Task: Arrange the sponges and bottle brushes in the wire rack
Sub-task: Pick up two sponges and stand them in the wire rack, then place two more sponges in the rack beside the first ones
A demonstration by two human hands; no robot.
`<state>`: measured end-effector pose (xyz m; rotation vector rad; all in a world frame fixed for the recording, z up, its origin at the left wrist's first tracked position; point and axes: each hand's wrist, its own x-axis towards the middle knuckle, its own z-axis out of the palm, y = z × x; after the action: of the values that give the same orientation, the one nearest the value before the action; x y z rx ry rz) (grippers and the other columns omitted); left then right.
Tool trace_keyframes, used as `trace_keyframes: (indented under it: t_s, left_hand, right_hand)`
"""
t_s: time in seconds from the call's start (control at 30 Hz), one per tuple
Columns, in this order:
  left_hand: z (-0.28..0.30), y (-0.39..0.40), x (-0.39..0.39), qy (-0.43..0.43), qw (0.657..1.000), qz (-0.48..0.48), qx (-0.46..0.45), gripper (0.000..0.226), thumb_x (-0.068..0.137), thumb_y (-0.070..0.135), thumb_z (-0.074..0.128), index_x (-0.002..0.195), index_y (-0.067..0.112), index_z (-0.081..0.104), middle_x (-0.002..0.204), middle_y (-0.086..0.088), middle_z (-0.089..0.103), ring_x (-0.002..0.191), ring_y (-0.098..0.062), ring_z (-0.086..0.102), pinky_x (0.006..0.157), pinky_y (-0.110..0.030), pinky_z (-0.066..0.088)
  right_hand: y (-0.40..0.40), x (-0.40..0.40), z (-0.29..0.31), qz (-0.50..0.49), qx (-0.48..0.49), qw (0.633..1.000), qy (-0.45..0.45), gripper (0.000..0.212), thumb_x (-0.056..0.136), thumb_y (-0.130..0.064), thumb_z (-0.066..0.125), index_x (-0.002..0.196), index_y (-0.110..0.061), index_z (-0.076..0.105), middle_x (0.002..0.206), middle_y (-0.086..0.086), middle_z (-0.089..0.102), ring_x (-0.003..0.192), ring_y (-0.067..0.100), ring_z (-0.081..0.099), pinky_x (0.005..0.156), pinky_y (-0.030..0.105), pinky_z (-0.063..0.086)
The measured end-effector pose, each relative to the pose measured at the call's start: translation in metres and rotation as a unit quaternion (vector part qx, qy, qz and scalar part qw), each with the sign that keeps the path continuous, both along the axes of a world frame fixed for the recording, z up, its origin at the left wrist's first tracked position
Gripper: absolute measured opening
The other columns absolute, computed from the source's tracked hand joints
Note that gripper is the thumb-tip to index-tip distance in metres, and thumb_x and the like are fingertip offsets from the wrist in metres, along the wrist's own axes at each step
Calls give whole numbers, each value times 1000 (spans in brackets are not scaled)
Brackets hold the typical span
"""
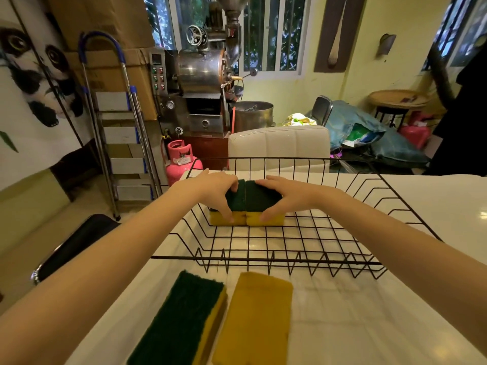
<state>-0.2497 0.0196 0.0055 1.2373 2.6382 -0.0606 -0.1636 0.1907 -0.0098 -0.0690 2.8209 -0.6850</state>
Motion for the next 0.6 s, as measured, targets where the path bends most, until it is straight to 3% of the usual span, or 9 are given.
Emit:
trace_keyframes:
  t_s: [0.07,0.13,0.23,0.4,0.5,0.6]
  left_hand:
    - [3,-4,2,-7,1000,7,8,61,69,42,70,119,18,44,120,-3,48,100,-18,43,95,-37,36]
    - [12,-12,9,-30,999,9,35,62,73,43,66,126,20,42,131,-5,46,114,-20,44,96,-34,38]
    - [30,-30,36,-56,992,-13,110,56,79,39,60,130,26,39,139,3,42,125,-16,37,97,-28,31]
    - [48,-66,101,-136,945,-50,293,51,74,41,64,122,34,47,122,18,55,113,3,51,95,-22,44]
    - [43,-93,134,-116,930,-75,340,47,69,48,62,114,37,53,112,24,60,108,7,53,88,-10,45]
    - [27,-118,158,-82,932,-60,347,39,68,53,56,105,40,56,112,26,56,106,7,53,87,-8,43]
  right_hand:
    - [-3,1,4,-8,59,998,-6,90,75,-43,66,145,-24,11,154,7,11,138,30,21,108,42,31]
    - [-6,6,12,-8,91,996,10,94,73,-46,67,145,-22,11,153,8,15,138,30,22,109,45,32]
    - [-22,24,33,0,94,993,72,88,75,-44,66,144,-19,17,152,7,26,136,25,28,107,39,31]
    - [-75,86,58,42,13,968,247,50,81,-36,61,126,-18,46,124,2,55,107,14,50,88,26,42]
    - [-97,127,49,30,-5,953,301,55,80,-41,60,128,-25,39,109,-9,52,95,6,48,80,28,47]
    - [-106,162,34,27,-18,960,276,51,81,-45,56,125,-31,37,103,-15,46,93,4,48,77,26,46]
